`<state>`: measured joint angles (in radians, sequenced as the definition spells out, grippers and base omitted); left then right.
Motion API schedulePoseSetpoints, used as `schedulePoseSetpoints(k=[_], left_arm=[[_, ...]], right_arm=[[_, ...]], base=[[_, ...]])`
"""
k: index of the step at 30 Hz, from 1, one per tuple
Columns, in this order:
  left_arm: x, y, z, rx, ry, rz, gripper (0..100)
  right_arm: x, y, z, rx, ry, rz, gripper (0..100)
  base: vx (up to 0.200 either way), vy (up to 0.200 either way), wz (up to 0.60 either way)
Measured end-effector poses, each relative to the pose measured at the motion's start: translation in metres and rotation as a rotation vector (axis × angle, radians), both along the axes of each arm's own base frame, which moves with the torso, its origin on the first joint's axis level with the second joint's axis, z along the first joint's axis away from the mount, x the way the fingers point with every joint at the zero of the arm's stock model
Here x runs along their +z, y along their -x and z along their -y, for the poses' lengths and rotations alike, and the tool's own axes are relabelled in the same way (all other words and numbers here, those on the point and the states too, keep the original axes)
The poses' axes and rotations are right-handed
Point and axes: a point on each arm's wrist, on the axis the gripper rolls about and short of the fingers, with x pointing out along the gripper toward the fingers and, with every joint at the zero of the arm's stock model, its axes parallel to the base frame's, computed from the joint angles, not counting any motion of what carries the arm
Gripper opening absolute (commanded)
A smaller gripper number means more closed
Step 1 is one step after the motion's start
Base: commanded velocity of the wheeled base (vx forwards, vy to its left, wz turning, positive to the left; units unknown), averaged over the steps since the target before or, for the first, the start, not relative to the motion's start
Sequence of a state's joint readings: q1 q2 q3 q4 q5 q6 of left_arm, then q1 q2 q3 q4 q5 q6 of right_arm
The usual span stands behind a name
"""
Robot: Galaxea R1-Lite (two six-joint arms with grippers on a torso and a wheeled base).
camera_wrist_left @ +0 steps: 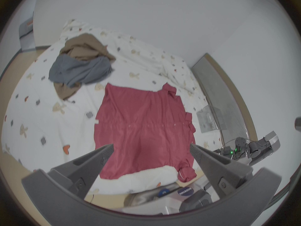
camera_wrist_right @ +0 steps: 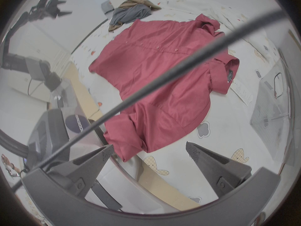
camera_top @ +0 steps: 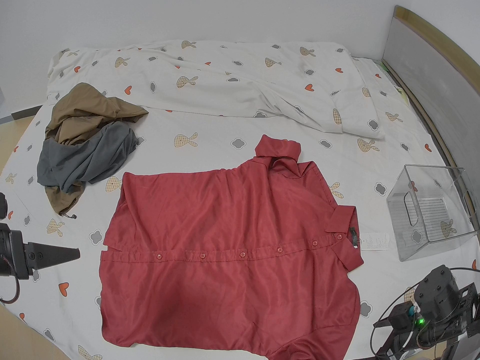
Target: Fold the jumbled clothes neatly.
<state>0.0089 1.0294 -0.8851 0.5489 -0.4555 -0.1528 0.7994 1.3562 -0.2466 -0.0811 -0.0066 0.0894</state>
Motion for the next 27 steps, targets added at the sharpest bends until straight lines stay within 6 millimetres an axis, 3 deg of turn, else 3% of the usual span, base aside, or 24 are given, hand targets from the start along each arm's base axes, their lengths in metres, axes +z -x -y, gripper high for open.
schedulePoseSetpoints(k=[4, 10, 22, 27], left_arm=[[0.0, -0.005, 0.0, -0.012, 0.001, -0.066, 100], [-0.004, -0.014, 0.0, -0.063, -0.044, -0.022, 100], [-0.007, -0.015, 0.0, -0.069, -0.051, -0.032, 100], [-0.007, -0.015, 0.0, -0.069, -0.051, -0.03, 100]], right_arm=[[0.008, -0.004, 0.002, -0.018, -0.053, 0.011, 100], [0.015, -0.006, 0.003, -0.028, -0.093, 0.03, 100], [0.016, -0.006, 0.004, -0.028, -0.098, 0.033, 100], [0.016, -0.007, 0.002, -0.025, -0.097, 0.034, 100]], base=[[0.0, 0.0, 0.0], [0.0, 0.0, 0.0], [-0.2, 0.0, 0.0], [0.0, 0.0, 0.0]])
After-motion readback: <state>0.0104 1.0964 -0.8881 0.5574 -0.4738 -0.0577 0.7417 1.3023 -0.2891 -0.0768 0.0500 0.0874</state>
